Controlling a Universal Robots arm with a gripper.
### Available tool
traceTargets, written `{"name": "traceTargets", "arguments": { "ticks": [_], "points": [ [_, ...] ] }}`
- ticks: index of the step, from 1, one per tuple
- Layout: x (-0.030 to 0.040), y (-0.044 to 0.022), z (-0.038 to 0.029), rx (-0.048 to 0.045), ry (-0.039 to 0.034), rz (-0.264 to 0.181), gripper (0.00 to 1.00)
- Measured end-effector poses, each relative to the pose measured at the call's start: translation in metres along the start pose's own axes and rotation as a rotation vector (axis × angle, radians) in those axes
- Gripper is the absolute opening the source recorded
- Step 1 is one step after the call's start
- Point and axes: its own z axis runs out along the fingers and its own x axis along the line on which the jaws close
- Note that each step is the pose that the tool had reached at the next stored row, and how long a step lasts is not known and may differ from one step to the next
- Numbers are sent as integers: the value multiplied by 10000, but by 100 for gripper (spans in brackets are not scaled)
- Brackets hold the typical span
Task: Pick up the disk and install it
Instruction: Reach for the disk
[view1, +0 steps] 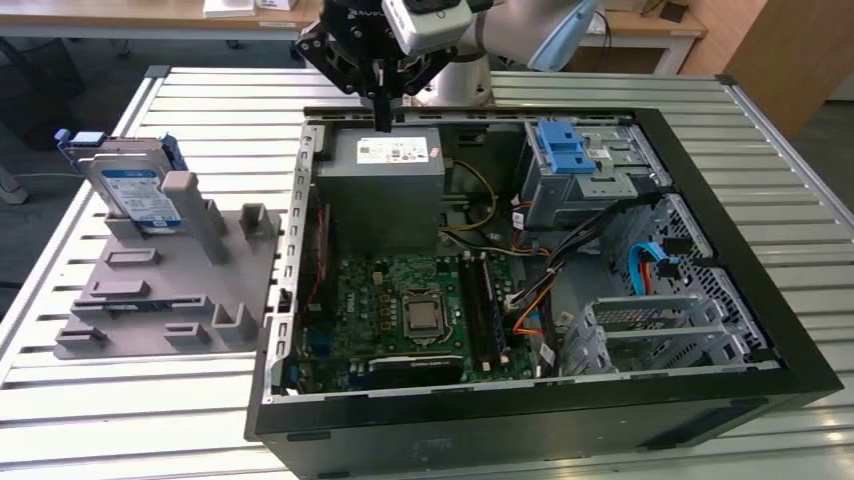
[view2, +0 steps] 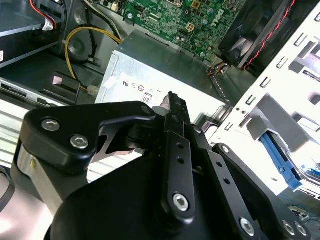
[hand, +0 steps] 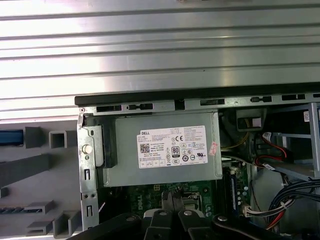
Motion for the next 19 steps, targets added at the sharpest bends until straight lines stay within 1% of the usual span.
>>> {"name": "traceTargets", "arguments": {
  "ticks": [19],
  "points": [
    [83, 0, 8, 0, 2, 1, 11]
  ]
}}
